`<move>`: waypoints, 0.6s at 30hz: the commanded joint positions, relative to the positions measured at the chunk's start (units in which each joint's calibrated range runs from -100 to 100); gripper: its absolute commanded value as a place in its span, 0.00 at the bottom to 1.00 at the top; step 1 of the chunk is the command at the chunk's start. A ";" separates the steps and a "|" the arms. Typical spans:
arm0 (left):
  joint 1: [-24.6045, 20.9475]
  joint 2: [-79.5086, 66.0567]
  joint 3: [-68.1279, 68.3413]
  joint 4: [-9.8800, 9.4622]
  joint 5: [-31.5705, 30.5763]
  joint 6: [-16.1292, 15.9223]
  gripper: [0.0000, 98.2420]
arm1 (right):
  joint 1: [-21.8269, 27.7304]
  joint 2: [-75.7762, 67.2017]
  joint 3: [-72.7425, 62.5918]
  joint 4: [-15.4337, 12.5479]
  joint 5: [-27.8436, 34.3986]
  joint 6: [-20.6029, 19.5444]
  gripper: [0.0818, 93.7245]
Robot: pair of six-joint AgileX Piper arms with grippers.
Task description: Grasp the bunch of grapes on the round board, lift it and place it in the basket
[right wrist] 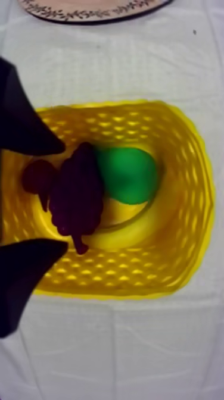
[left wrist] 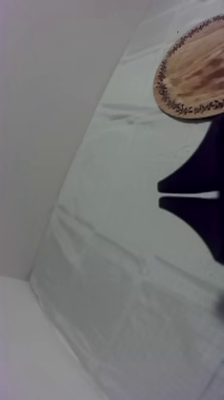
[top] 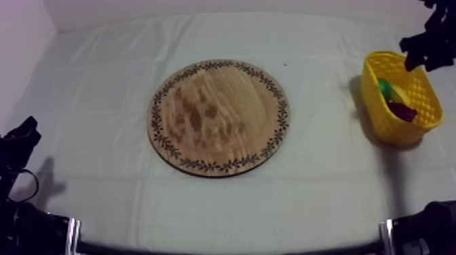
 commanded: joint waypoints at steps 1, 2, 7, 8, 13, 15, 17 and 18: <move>0.02 0.02 -0.04 0.01 -0.01 -0.01 0.00 | 0.26 -4.94 3.99 -0.11 -2.36 -0.04 0.37; 0.02 0.02 -0.04 0.01 -0.01 -0.01 0.00 | 0.46 -6.47 5.67 -0.29 -3.67 -0.05 0.35; 0.02 0.02 -0.04 0.01 -0.01 -0.01 0.00 | 1.60 -14.64 14.65 -1.48 -13.55 -0.09 0.24; 0.02 0.02 -0.04 0.01 -0.01 -0.01 0.00 | 1.66 -16.32 16.50 -1.52 -15.86 -0.20 0.22; 0.02 0.02 -0.04 0.01 -0.01 -0.01 0.00 | 0.32 -23.99 25.55 -1.34 -25.55 -1.02 0.16; 0.02 0.02 -0.04 0.01 -0.01 -0.01 0.00 | -0.41 -26.86 29.29 -1.76 -29.05 -1.24 0.12; 0.02 0.02 -0.04 0.01 -0.01 -0.01 0.00 | -1.57 -29.86 33.35 -1.89 -32.69 -1.77 0.07; 0.02 0.02 -0.04 0.01 -0.01 -0.01 0.00 | -2.10 -31.43 35.60 -2.00 -34.97 -2.04 0.05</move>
